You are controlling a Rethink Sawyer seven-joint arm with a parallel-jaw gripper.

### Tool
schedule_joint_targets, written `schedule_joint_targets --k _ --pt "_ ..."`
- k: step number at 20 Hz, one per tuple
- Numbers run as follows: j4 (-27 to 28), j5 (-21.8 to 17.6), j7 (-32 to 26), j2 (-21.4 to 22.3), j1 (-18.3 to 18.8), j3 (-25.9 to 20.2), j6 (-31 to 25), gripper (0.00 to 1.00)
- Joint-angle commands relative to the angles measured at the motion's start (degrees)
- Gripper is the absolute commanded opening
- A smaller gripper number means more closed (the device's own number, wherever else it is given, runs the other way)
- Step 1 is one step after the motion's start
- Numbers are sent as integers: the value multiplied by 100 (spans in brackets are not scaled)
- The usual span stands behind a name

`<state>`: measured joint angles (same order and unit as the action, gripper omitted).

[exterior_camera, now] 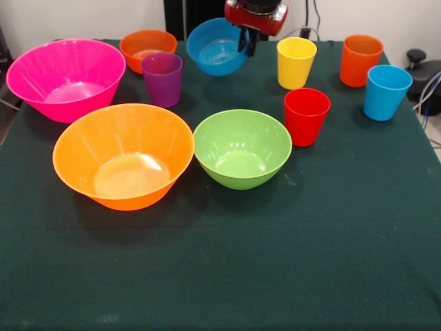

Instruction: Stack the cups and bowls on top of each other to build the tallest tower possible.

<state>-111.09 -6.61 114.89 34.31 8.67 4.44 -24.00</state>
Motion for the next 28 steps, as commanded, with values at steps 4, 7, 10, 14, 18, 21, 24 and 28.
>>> schedule_joint_targets --k 4,7,10,14,18,21,24,28 --pt "826 -313 -235 -545 77 -589 -468 0" --pt "909 -323 -277 -614 103 -621 -490 0" --pt "958 -313 -297 -651 127 -652 -514 0" --pt "1066 -333 -285 -737 97 -626 -496 0" --pt "1117 -353 -267 -822 90 -618 -408 0" --pt "1147 -369 -238 -850 63 -593 -400 0" --pt "1180 -358 -232 -863 51 -589 -430 0" --pt "1274 -306 -247 -897 56 -627 -554 0"
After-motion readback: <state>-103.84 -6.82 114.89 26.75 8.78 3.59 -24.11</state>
